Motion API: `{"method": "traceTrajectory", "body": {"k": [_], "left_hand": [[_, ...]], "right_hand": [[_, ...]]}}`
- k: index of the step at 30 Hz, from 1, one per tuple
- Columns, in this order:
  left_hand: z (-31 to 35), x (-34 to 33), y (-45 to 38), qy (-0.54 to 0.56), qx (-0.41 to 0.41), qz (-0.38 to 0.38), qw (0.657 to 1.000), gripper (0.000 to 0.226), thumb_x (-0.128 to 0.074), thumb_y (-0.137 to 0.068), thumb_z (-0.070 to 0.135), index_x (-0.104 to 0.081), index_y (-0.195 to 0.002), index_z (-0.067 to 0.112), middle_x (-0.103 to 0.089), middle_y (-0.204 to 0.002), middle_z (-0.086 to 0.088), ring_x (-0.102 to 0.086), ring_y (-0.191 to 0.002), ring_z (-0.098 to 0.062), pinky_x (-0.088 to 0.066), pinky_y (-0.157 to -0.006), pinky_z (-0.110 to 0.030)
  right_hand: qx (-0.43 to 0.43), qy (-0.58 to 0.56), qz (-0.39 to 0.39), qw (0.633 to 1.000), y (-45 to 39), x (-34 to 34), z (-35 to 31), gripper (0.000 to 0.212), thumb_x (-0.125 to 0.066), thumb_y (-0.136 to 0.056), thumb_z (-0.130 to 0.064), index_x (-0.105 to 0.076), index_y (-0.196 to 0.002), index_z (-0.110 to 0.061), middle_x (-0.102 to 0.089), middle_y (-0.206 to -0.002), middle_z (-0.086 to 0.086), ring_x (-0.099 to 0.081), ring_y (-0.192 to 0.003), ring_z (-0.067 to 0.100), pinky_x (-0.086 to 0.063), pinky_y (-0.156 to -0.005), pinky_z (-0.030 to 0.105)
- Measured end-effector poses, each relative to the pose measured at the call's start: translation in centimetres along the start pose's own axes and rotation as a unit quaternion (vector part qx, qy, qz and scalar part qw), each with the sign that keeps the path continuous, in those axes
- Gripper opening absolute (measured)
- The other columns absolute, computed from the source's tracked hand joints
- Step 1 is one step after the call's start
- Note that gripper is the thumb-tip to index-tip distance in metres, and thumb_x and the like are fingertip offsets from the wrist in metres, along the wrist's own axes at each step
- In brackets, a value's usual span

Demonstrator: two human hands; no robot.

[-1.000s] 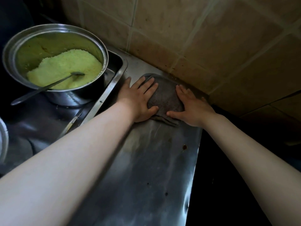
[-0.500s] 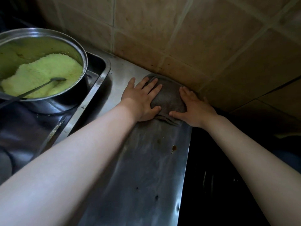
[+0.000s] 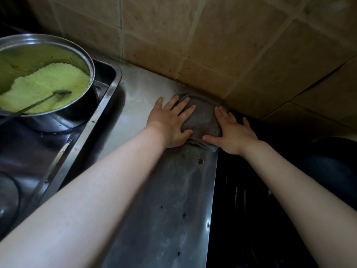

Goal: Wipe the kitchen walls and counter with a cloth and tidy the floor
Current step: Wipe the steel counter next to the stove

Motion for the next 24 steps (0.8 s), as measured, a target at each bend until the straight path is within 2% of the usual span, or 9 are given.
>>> {"method": "traceTrajectory", "body": {"k": [24], "left_hand": [[2.4, -2.5, 7.4, 0.023, -0.034, -0.005, 0.999, 0.072, -0.020, -0.090, 0.062, 0.012, -0.148, 0.032, 0.017, -0.157, 0.005, 0.012, -0.145, -0.019, 0.003, -0.114, -0.050]], "right_hand": [[-0.014, -0.034, -0.009, 0.999, 7.6, -4.2, -1.5, 0.103, -0.052, -0.079, -0.066, 0.012, -0.149, -0.028, 0.011, -0.158, -0.009, 0.003, -0.146, 0.019, 0.001, -0.116, 0.045]]}}
Point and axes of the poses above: each hand's wrist, its own y-axis away from the middle knuckle, its own x-axis out of the back of the hand, z = x × y, the point moved 10 cm from there along -y, towards the middle knuckle
